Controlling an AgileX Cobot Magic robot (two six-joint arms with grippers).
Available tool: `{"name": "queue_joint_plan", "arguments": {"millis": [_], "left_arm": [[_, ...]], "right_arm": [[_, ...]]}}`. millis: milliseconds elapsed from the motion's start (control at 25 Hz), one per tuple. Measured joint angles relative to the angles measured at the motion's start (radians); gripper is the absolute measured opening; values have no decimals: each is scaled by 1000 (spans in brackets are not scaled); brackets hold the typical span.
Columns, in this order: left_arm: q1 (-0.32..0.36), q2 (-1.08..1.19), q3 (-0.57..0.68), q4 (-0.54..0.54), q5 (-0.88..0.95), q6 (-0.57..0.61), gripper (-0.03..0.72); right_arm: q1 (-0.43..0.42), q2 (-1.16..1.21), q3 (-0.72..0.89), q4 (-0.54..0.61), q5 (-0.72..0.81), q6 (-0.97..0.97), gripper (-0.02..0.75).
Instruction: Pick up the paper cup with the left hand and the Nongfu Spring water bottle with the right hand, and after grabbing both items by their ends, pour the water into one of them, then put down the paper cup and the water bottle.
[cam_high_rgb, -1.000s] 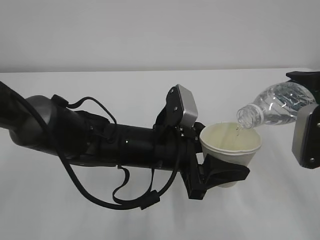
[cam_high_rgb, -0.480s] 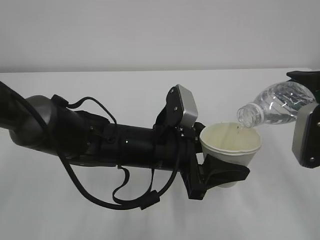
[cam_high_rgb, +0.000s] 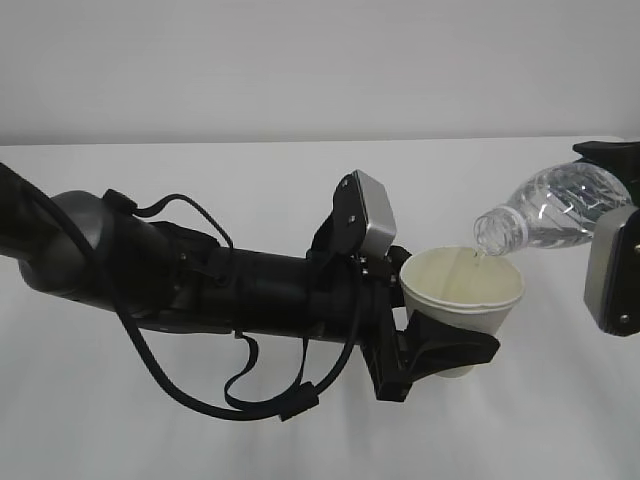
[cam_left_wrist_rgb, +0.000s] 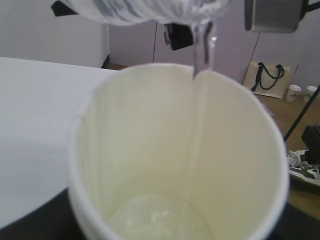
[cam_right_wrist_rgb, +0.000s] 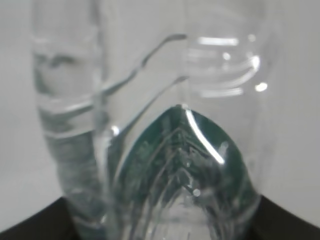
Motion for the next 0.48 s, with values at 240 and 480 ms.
{"name": "queue_joint_plan", "arguments": {"millis": [240,480], "left_arm": [[0,0,0,-1,-2,0,463],[0,0,0,-1,-2,0,463]], "right_arm": [[0,0,0,2,-5,-2,402],[0,0,0,2,-13,-19,402]]}}
